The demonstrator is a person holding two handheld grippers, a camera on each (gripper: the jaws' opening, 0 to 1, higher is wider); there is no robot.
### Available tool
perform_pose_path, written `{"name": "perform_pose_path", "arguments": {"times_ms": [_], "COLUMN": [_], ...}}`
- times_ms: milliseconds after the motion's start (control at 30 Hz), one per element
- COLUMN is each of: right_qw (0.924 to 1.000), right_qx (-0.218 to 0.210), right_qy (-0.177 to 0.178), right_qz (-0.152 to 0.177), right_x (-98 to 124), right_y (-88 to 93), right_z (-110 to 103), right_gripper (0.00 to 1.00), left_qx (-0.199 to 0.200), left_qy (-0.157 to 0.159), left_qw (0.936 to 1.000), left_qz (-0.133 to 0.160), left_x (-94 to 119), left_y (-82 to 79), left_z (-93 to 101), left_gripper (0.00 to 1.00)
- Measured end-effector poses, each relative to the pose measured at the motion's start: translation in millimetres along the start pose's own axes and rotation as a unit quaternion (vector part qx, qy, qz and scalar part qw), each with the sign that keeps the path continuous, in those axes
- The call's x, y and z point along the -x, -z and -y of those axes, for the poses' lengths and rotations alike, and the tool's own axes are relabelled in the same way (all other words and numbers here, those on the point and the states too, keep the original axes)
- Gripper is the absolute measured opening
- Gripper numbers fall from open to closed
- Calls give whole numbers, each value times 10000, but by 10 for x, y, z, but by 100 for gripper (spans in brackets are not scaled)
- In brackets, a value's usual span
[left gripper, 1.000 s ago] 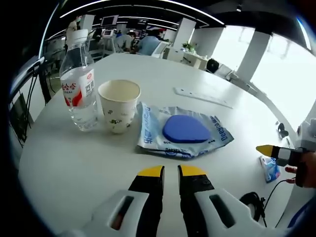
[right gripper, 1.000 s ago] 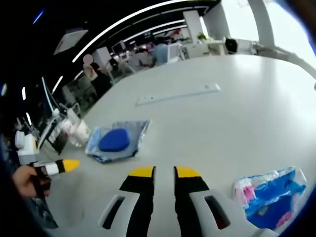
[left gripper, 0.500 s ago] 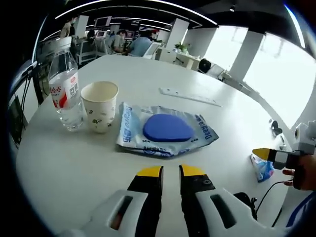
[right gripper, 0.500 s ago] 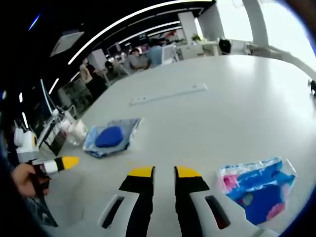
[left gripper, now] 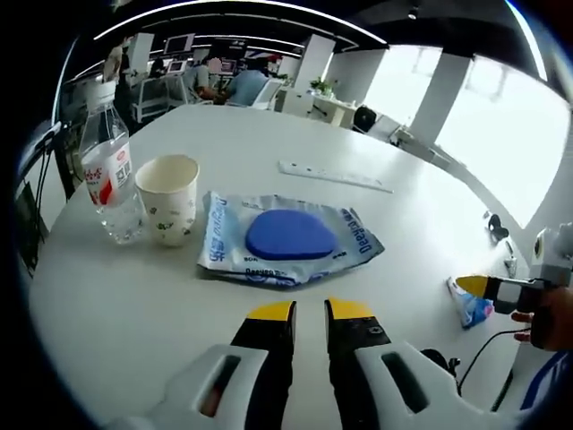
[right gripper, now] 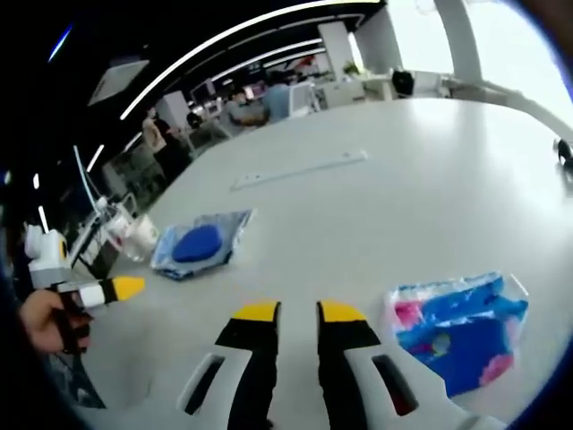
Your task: Arrange the tabletop items into an orderly group along one side of the table until the central work area is clear of visible clutter.
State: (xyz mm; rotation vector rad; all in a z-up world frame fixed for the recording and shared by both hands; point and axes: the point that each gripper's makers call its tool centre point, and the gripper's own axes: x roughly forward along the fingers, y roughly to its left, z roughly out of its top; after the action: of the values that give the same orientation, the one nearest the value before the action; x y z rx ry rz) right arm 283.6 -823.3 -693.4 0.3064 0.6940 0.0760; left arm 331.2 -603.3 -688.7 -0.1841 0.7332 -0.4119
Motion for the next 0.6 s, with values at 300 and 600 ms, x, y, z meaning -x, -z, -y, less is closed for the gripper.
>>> {"name": "perform_pose_path", "arguments": {"times_ms": [300, 600], "right_qw": [10000, 9999], "right_qx": [-21, -59], "right_qy": [-10, 35], "right_qz": [43, 100], "right_x": [52, 145], "right_y": [-18, -26], "right_z": [-26, -10], "right_gripper": [13, 13], "left_qx": [50, 105], "left_qy": [84, 109], "left_qw": [9999, 9999], "left_qz": [29, 54], "left_x": [20, 71], "left_y": [-34, -51], "left_z": [65, 99], "left_gripper": [13, 14]}}
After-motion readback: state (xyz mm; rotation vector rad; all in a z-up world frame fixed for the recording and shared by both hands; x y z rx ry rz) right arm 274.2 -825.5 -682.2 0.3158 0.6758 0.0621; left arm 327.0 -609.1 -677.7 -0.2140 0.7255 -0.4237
